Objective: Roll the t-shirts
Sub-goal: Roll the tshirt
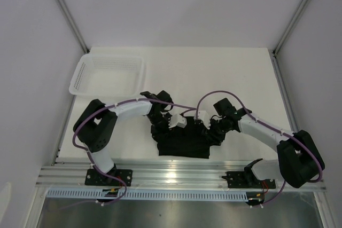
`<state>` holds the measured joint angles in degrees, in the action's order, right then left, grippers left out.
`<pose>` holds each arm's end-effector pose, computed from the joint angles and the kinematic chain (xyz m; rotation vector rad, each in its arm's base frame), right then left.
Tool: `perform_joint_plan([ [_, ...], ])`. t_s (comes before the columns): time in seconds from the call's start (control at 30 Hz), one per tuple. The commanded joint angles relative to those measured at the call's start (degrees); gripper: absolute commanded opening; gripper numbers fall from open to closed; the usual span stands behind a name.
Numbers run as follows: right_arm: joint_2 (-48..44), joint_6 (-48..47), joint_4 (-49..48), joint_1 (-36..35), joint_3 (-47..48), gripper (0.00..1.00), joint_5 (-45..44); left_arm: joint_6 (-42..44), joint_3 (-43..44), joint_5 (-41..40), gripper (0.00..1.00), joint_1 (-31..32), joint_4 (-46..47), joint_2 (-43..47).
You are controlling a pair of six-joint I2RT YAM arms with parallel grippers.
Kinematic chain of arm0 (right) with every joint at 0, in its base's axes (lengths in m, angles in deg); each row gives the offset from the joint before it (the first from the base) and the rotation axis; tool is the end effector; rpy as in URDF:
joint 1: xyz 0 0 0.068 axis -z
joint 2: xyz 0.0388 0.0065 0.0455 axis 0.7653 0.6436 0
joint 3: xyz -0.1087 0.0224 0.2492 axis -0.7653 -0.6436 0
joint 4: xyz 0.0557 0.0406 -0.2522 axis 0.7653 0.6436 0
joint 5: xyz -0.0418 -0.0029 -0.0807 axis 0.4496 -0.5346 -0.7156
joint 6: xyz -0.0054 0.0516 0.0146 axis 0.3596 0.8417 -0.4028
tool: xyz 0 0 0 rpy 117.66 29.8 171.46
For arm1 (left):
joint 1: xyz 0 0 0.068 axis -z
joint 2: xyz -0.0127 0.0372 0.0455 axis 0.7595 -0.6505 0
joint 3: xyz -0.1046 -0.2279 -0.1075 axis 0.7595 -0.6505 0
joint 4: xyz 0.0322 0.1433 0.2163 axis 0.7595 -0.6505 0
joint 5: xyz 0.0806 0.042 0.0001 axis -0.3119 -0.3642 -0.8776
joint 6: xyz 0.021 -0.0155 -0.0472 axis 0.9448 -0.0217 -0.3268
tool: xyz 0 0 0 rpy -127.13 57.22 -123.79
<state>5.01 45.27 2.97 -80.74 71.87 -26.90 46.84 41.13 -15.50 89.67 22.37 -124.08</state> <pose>0.1820 0.1279 0.1744 -1.6474 2.1704 0.6427 0.2154 -0.2069 0.1669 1.9702 2.2697 -0.8482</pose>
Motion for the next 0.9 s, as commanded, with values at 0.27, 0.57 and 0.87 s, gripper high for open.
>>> perform_joint_plan([
  [0.27, -6.21, 2.57, -1.8, 4.87, 1.12, 0.59, -3.89, -5.06, 6.27, -2.96, 0.48, -3.24, 1.72, 0.47],
  [0.57, -10.17, 5.11, 1.98, 5.15, 4.81, 0.52, -2.57, -6.29, 7.77, -4.19, 0.47, -4.48, -0.48, 5.91],
  [0.87, -10.1, 16.54, -5.93, -3.8, 0.24, 0.17, 8.09, -12.09, 1.18, -3.31, 0.38, 3.16, 1.53, 10.41],
])
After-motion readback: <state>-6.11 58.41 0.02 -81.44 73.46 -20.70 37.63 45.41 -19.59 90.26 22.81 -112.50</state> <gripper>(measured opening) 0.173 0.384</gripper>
